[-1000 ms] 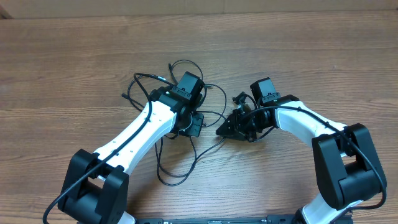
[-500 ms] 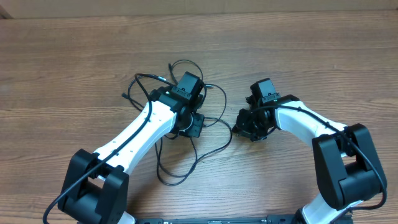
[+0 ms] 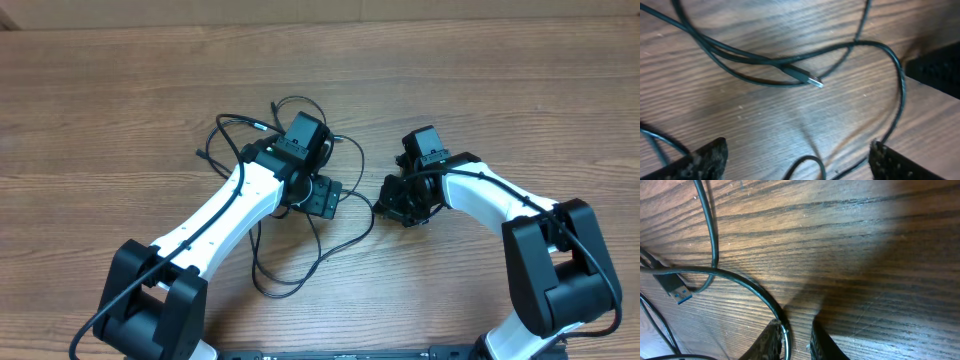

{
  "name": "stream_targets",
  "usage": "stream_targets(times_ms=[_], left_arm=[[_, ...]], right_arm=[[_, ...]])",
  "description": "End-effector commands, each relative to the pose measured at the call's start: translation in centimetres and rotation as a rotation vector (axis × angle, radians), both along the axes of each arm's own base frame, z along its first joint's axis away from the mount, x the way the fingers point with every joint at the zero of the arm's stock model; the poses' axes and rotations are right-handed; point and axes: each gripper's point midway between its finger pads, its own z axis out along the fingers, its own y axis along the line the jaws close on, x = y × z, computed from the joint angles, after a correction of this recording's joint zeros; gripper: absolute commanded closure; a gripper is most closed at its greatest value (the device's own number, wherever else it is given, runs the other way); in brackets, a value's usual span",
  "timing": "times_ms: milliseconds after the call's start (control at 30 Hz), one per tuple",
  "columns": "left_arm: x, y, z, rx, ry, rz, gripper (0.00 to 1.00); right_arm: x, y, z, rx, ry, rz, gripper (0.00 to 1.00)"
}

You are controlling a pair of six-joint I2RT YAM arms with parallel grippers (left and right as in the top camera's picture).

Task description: Untangle cables

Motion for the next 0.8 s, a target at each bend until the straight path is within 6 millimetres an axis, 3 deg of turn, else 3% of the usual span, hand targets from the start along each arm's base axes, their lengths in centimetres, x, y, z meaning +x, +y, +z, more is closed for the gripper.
stream_targets(times_ms=[0,367,500,633,733,767], left_arm=[[0.9,2.8,-0.4,0.128,-0.037,0.095,0.02],[-1.1,11.0,-0.6,0.282,0.127,0.263,0.01],[-0.9,12.9,-0.7,0.244,0.164,0.340,0.00],[0.6,13.6,-0.7,0.091,0.173,0.433,0.01],[1.9,12.4,-0.2,-0.103,0.181,0.459,0.03],[2.3,11.7,0.2,-0.174,0.182,0.453,0.07]], right_arm=[[0.1,-1.1,-0.7,-0.066,-0.009,-0.014,0.81],[0.1,-1.2,-0.8,-0.075,-0.008,-0.015,0.80],[0.1,-1.2,-0.8,-0.075,-0.008,-0.015,0.80],[0.1,-1.2,-0.8,-0.075,-0.008,-0.015,0.80],[0.1,-1.2,-0.8,-0.075,-0.008,-0.015,0.80],[0.1,-1.2,-0.8,-0.075,-0.008,-0.015,0.80]])
